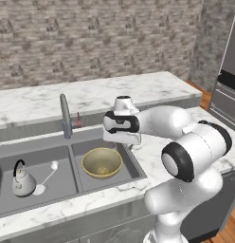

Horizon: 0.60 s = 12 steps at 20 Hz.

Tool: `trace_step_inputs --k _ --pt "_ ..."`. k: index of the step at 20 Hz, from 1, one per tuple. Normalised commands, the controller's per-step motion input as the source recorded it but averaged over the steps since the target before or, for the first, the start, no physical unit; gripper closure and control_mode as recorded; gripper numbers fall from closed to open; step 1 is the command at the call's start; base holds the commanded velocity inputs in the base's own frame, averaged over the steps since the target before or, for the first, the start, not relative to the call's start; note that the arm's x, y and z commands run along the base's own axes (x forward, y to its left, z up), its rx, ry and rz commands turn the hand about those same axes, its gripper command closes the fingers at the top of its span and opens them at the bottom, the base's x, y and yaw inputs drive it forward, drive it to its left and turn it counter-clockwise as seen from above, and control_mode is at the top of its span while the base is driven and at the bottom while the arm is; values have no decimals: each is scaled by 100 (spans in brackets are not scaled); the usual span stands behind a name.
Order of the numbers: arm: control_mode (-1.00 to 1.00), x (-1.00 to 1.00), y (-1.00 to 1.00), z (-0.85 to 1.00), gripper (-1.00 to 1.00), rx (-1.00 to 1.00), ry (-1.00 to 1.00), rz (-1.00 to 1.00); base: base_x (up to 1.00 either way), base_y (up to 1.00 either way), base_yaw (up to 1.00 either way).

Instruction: Pick the kettle and bowl and place them in the sink. Then turn on the water.

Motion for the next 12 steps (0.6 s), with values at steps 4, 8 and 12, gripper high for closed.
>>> trace_step_inputs --k 4,8,12 --pt "-100 -65 -20 48 -100 0 -17 14 0 0 0" --pt "-100 -56 -28 41 -100 0 -18 16 0 0 0" --pt "-100 -30 -19 14 -100 0 -19 9 0 0 0"
